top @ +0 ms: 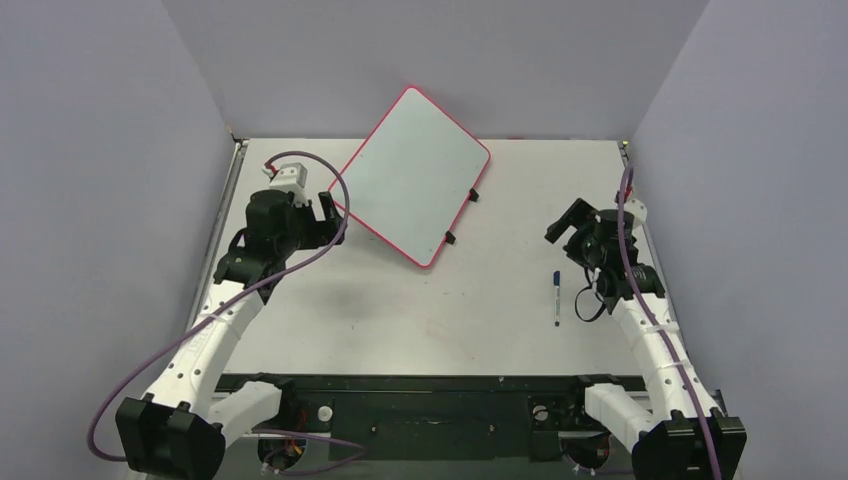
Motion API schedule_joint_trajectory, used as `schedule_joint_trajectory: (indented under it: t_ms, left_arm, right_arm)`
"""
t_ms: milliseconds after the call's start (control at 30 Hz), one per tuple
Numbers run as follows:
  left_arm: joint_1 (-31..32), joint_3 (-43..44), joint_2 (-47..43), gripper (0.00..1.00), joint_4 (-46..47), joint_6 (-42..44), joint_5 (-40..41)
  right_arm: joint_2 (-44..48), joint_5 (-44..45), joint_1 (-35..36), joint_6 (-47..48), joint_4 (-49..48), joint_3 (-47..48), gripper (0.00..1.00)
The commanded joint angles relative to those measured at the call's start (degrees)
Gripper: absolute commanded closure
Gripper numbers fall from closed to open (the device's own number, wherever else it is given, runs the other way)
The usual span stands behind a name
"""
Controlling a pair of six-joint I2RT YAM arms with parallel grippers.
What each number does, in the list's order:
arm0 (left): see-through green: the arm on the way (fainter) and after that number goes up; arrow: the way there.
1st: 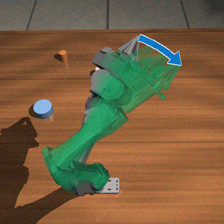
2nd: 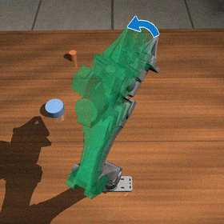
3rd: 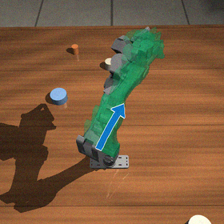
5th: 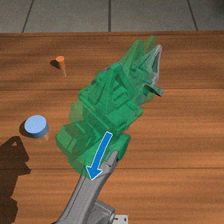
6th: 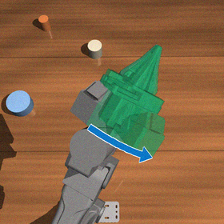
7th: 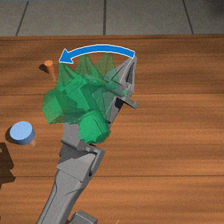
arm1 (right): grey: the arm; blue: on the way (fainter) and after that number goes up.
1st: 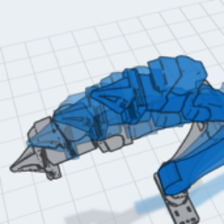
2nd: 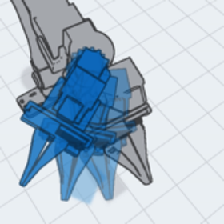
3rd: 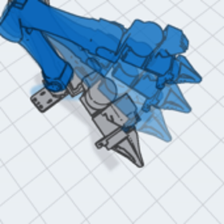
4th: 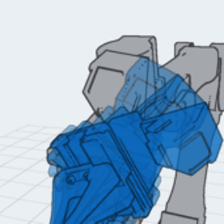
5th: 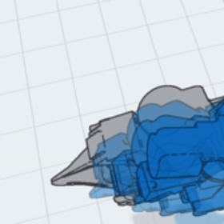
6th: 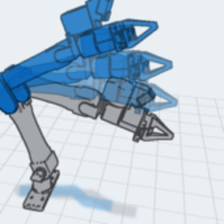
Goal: Write a sentence on the whiteboard
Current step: Open the whiteboard marker at the center of the board.
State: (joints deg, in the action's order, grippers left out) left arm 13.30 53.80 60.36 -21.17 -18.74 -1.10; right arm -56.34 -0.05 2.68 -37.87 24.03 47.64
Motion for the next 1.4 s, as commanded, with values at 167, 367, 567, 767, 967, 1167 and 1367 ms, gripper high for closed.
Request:
schedule_joint_trajectory:
  t_ms: [167,367,567,767,967,1167,1367]
  left_arm:
    - [1.7,0.8,-4.0,0.15,-1.0,1.2,0.6]
    - [2.7,-1.7,-5.0,0.15,0.3,2.2,0.6]
    - [3.8,-2.4,-5.5,0.15,1.0,3.3,0.6]
    - [4.4,-2.3,-5.5,0.15,1.1,3.9,0.6]
    - [4.4,-2.4,-5.6,0.15,1.2,4.1,0.6]
    - [4.4,-2.4,-5.8,0.16,1.3,4.6,0.6]
    - [4.4,-2.4,-6.1,0.16,1.3,5.0,2.0]
  right_arm:
    - [-3.8,7.1,0.2,0.2,10.4,-2.1,0.00]
    - [-12.5,7.1,0.2,0.4,11.9,-2.3,0.09]
    - [-15.2,9.5,0.2,1.4,11.9,-3.4,0.14]
    - [-19.9,11.4,0.4,2.2,11.7,-3.8,0.24]
    - [-23.6,12.0,1.1,2.5,10.5,-3.3,0.33]
    - [-26.9,11.4,2.2,3.0,9.4,-2.6,0.52]
    - [-29.8,10.6,4.0,3.3,8.1,-2.4,0.71]
